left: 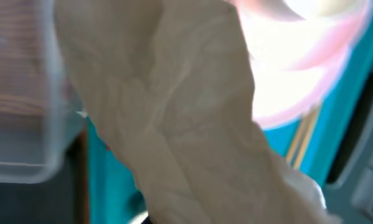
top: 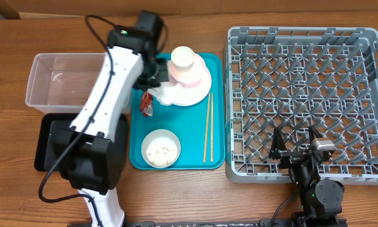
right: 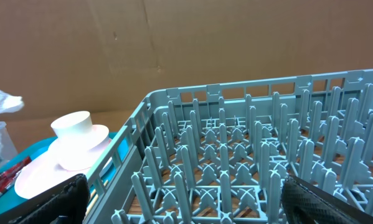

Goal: Sort waste into correct bins and load items into the dishwasher
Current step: 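Grasp the white tissue with the left gripper and lift it, then move the tissue over the clear bin and release it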

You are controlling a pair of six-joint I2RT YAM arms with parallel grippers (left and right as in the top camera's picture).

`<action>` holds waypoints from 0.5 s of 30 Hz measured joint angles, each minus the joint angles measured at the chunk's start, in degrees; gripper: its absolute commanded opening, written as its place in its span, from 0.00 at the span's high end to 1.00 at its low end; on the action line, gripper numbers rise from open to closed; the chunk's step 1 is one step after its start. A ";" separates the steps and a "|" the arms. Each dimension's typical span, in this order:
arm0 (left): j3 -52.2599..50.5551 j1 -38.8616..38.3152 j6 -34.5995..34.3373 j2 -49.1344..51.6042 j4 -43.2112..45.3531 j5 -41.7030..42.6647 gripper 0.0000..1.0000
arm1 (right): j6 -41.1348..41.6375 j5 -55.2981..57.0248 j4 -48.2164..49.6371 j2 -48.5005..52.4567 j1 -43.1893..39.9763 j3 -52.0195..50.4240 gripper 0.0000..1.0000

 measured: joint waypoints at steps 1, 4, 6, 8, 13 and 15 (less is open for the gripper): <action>0.00 1.38 0.00 0.00 0.00 -0.22 0.96 | 0.02 0.00 -0.02 0.00 0.00 0.00 0.00; 0.00 5.64 0.00 0.00 -0.07 -0.72 0.96 | 0.00 -0.02 -0.02 0.00 0.00 0.00 0.00; 0.00 8.39 0.00 0.00 -0.07 -0.90 0.96 | 0.02 -0.04 -0.02 0.00 0.00 0.00 0.00; 0.00 10.71 0.00 0.00 -0.07 -0.96 0.96 | 0.00 -0.02 -0.02 0.00 0.00 0.00 0.00; 0.00 15.69 0.00 0.00 -0.07 -1.90 0.96 | 0.02 -0.04 0.00 0.00 0.00 0.00 0.00; -0.02 17.20 0.00 0.00 -0.02 -2.89 0.96 | 0.02 -0.07 0.00 0.00 0.00 0.00 0.00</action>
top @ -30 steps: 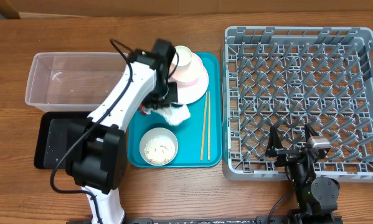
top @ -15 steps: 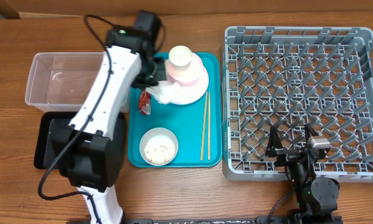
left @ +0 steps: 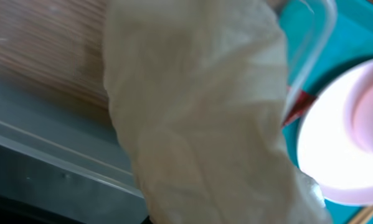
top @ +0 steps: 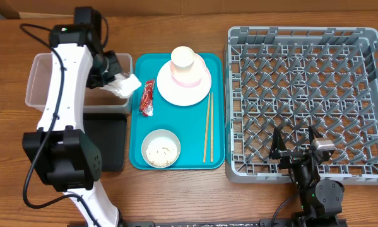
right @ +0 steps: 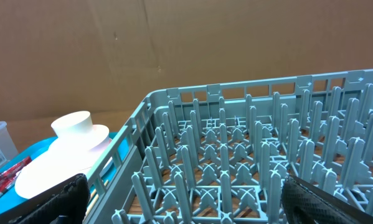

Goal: Sort waste into correct bins and load items into the dishwasher
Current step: 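Move the tissue over the clear bin and release it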

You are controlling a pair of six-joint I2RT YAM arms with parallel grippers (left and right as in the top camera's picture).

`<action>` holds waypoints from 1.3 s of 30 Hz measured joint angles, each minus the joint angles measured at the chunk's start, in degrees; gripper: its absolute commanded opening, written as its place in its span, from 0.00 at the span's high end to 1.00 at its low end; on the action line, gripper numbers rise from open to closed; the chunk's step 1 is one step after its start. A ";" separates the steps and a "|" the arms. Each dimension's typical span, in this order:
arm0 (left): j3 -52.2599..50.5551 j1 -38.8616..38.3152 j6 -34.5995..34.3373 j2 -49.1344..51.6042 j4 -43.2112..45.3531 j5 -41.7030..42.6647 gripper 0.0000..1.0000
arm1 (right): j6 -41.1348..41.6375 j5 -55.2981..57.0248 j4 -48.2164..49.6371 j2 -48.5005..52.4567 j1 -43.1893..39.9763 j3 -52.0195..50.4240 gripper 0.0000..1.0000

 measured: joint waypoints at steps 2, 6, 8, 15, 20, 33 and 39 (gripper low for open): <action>-0.07 0.96 0.02 0.00 0.46 -1.01 0.96 | -0.02 0.00 0.02 0.00 0.00 0.00 0.00; -2.01 2.40 0.15 -0.02 2.14 -2.89 0.96 | -0.02 -0.04 0.02 0.00 0.00 0.00 0.00; -3.82 2.84 0.28 -0.02 3.56 -3.45 0.96 | -0.02 -0.04 -0.02 0.00 0.00 0.00 0.00; -8.55 2.99 1.09 -0.02 7.93 -4.17 0.51 | -0.02 -0.02 0.02 0.00 0.00 0.00 0.00; -9.57 2.99 1.20 -0.02 9.09 -4.44 0.27 | -0.02 -0.02 0.00 0.00 0.00 0.00 0.00; -6.73 2.89 5.03 -0.74 0.68 12.11 0.96 | 0.00 -0.02 0.00 0.00 0.00 0.00 0.00; -6.58 1.11 10.60 -1.05 -4.68 19.61 0.96 | 0.00 -0.02 0.02 0.00 0.00 0.00 0.00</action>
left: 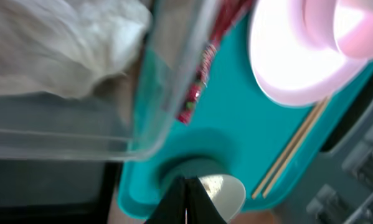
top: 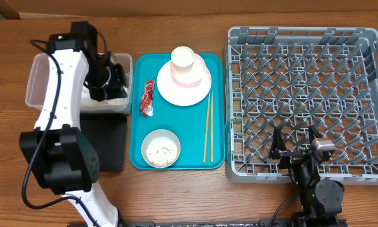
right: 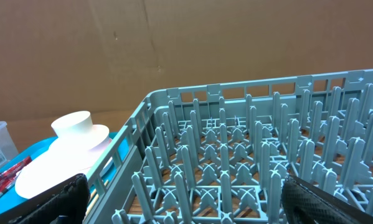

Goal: Sort waste into correct bins and load items into the dishwasher
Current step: 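Move the tissue over the clear bin and release it, then move the left gripper back over the teal tray toward the red wrapper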

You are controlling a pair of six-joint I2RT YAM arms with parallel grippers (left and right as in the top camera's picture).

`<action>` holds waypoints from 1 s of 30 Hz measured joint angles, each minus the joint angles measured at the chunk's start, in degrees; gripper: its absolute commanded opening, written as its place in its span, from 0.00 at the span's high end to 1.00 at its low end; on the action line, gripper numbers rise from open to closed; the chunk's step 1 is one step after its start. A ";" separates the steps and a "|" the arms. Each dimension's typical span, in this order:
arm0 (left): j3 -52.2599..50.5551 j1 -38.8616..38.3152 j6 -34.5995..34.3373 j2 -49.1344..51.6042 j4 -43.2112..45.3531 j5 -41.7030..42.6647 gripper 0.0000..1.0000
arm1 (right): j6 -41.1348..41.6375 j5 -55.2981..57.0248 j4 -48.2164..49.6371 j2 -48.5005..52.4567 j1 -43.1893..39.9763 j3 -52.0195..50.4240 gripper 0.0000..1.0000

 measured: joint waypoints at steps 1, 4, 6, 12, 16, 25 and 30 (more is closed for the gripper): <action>0.00 -0.63 0.74 0.00 -0.79 0.55 0.96 | 0.00 0.00 -0.04 0.00 0.00 0.00 0.00; 0.00 -3.43 2.32 -0.35 -1.90 1.57 0.96 | 0.00 0.00 -0.04 0.00 0.00 0.00 0.00; 0.00 -5.60 2.71 -1.01 -2.01 1.92 0.96 | -0.02 0.00 -0.02 0.00 0.00 0.00 0.00; 0.00 -14.73 3.15 -4.87 -2.05 1.25 0.96 | -0.02 -0.02 -0.04 0.00 0.00 0.00 0.00; 0.15 -21.81 2.58 -5.99 -2.23 -2.08 0.96 | 0.00 0.00 0.00 0.00 0.00 0.00 0.00; 0.15 -33.38 -1.70 -5.99 -2.27 -11.02 0.96 | 0.00 0.00 -0.02 0.00 0.00 0.00 0.00; 0.15 -34.53 -3.72 -5.99 -2.25 -12.57 0.95 | -0.02 0.00 -0.02 0.00 0.00 0.00 0.00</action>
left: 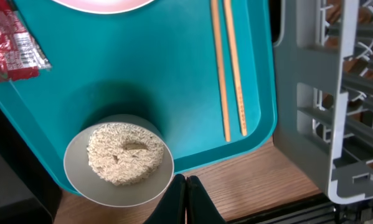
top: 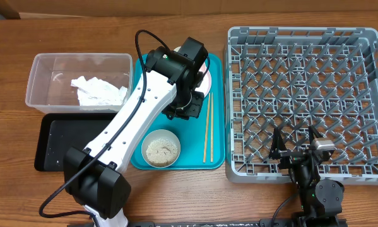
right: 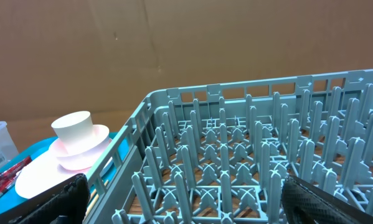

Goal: Sort waste into correct bins and load items into the dishwasher
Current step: 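Move the left gripper back over the teal tray toward the red wrapper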

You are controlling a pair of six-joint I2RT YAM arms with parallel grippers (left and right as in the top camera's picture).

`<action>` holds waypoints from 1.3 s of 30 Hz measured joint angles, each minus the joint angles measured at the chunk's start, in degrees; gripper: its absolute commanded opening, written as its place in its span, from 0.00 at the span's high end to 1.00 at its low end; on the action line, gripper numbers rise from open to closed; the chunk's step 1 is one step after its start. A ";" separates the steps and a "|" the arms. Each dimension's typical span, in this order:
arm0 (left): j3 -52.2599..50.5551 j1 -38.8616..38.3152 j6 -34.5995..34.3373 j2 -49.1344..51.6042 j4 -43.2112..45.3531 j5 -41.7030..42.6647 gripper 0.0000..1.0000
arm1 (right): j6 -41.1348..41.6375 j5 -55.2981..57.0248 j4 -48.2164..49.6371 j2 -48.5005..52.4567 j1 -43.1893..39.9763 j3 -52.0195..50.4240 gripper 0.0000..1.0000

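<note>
My left gripper [top: 183, 108] hangs over the teal tray [top: 138, 162], shut with nothing in it; its fingertips [left: 186, 182] touch each other. Under it on the tray lie a bowl of rice [left: 119, 154], a pair of chopsticks [left: 228, 68] and a red wrapper [left: 12, 46]. A pink plate with a cup [right: 73, 127] stands at the tray's far end. A crumpled white napkin [top: 99, 91] lies in the clear bin [top: 40, 63]. My right gripper [right: 183, 193] rests open at the near edge of the grey dish rack [top: 302, 94].
A black tray bin [top: 56, 145] lies in front of the clear bin, left of the teal tray. The dish rack fills the right half of the table. The left arm crosses over the tray's left side in the overhead view.
My left gripper has moved from the clear bin to the right, over the middle of the teal tray. The napkin stays in the bin. The right arm has not moved.
My left gripper held the napkin above the tray beside the pink plate. Then it had the napkin at the clear bin's right edge. Then the napkin lay in the bin under the gripper. Now the gripper is back over the tray, shut and empty.
</note>
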 measured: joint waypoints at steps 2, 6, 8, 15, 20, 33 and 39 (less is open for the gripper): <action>0.00 0.00 -0.55 0.00 0.00 -0.33 0.94 | 0.00 0.00 0.00 0.00 0.00 0.00 0.00; 0.00 0.00 -1.68 0.00 0.07 -0.55 0.93 | 0.02 0.00 0.00 0.00 0.00 0.00 0.00; 0.00 0.00 -2.01 0.00 0.11 -0.59 0.93 | 0.00 0.00 0.00 0.00 0.00 0.00 0.00; -0.02 0.00 -2.27 0.00 0.31 -0.81 0.91 | 0.02 -0.02 0.00 0.00 0.00 0.00 0.00; -0.02 0.00 -2.69 0.00 0.42 -0.87 0.91 | 0.00 0.00 -0.02 0.00 0.00 0.00 0.00; -0.02 0.00 -2.69 0.00 0.52 -1.14 0.87 | 0.02 0.00 -0.02 0.00 0.00 0.00 0.00; -0.02 0.00 -2.71 0.00 0.96 -1.29 0.85 | 0.02 -0.02 0.00 0.00 0.00 0.00 0.00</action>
